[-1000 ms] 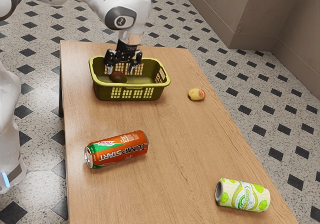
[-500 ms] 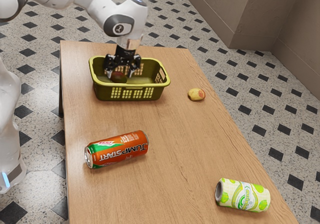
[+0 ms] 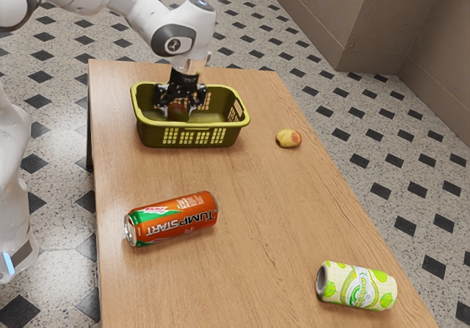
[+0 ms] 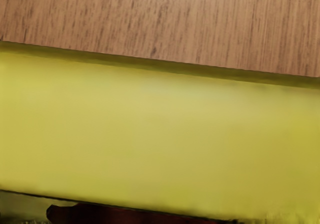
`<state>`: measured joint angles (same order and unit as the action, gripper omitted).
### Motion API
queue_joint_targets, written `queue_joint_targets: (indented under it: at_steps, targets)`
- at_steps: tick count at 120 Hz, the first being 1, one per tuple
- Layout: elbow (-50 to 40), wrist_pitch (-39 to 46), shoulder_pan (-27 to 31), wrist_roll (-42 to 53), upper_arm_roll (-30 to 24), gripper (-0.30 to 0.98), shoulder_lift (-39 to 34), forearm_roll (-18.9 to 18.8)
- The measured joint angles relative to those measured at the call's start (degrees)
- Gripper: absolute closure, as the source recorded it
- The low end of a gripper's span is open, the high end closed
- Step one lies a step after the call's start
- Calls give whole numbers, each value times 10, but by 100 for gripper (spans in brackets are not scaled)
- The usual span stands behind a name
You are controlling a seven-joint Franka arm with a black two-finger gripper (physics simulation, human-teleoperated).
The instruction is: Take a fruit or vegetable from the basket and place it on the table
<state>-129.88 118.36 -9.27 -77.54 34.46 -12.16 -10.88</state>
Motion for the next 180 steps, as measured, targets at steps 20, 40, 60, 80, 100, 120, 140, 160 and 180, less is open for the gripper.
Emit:
queue_joint_targets:
  at_steps: [20,40,60,80,100,120,140,160,180]
  targets:
    - [5,-10,-5,13,-5,29,-21,1]
    - [28,-31,-16,23,-24,34,-44,2]
    - [84,-68,-17,30,-59,36,-56,6]
    - [118,-109,-17,36,-142,36,-63,31]
    - [141,-139,-17,40,-229,36,-61,63]
    - [168,-152,-18,42,-283,36,-17,88]
    - [205,-157,-25,44,-303,36,32,102]
    - [220,-157,-28,46,-304,28,49,106]
    - [223,-154,-37,48,-303,9,50,107]
